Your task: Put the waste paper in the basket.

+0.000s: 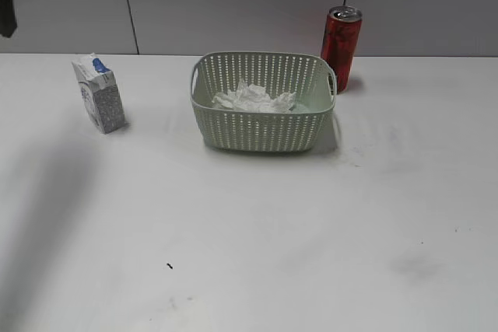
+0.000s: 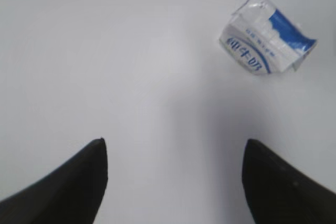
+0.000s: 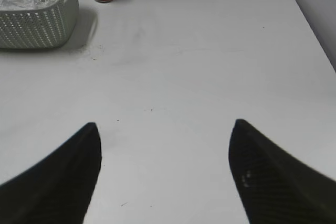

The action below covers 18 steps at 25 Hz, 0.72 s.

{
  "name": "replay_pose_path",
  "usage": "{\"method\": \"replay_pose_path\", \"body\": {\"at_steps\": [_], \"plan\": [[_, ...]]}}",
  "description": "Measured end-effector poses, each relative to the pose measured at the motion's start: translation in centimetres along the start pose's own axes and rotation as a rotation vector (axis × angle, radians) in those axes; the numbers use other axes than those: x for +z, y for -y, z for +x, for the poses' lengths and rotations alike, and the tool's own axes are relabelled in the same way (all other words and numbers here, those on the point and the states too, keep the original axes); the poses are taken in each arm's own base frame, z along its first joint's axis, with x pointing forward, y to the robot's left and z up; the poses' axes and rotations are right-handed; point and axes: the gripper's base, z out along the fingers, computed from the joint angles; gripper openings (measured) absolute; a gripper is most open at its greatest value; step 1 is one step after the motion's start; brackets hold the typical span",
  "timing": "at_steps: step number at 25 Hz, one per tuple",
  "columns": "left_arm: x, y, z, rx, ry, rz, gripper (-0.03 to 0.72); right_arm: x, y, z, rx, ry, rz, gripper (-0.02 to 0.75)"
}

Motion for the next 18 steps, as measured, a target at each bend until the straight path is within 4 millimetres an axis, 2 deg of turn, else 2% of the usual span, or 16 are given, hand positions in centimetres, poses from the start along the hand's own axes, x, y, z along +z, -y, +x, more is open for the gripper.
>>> {"method": "replay_pose_path", "body": {"at_steps": [3,5,7,11,18], "plan": [[-0.1,-1.7,2.7,-0.046,-0.051,-0.008,0.585,0.0,0.0,0.0,0.000,0.000,0.000,0.571],[0.2,-2.5,5.4,-0.071,-0.111,-0.016,0.585,0.0,0.0,0.0,0.000,0.000,0.000,0.571],[-0.6,-2.6,8.2,-0.078,-0.137,-0.030,0.584,0.0,0.0,0.0,0.000,0.000,0.000,0.571],[-2.4,-1.5,14.0,-0.083,-0.143,-0.020,0.579,0.0,0.0,0.0,0.000,0.000,0.000,0.571],[-2.4,0.4,23.0,-0.092,-0.148,-0.001,0.578,0.0,0.0,0.0,0.000,0.000,0.000,0.571]]}}
